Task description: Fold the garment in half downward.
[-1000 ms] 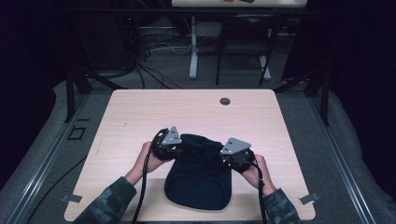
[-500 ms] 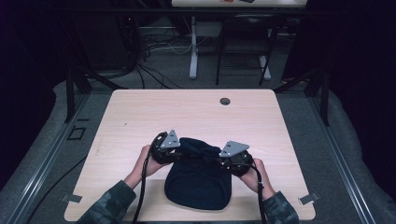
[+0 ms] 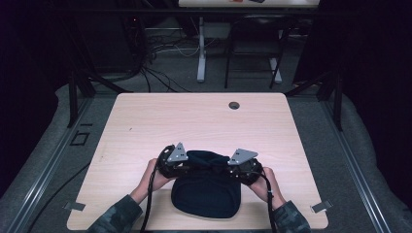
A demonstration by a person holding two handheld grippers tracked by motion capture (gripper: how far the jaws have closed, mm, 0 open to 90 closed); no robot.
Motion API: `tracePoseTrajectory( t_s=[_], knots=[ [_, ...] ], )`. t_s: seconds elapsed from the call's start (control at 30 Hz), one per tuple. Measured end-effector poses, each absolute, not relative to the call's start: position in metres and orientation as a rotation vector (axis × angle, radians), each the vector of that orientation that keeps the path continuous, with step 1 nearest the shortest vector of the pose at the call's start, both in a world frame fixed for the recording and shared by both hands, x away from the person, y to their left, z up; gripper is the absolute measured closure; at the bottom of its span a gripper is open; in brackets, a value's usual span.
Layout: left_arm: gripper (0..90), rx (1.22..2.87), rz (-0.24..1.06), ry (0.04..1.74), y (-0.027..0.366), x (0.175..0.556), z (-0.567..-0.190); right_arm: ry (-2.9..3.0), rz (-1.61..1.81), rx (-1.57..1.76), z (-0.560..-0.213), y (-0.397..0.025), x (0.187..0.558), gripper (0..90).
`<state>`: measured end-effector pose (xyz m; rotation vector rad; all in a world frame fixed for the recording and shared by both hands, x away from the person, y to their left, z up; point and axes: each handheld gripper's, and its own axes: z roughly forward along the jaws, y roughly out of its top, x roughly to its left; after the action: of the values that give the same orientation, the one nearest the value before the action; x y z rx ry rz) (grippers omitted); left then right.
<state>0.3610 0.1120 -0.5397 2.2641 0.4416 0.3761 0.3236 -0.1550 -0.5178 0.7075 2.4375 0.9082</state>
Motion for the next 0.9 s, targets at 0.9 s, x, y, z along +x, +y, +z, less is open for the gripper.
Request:
tracePoseTrajectory(
  t_s=[0.9],
  knots=[
    [69.3,2.194,0.313,0.515,0.131,0.356,-0.55,2.509,0.996,0.72,-0.503,-0.172,0.307,59.3]
  ],
)
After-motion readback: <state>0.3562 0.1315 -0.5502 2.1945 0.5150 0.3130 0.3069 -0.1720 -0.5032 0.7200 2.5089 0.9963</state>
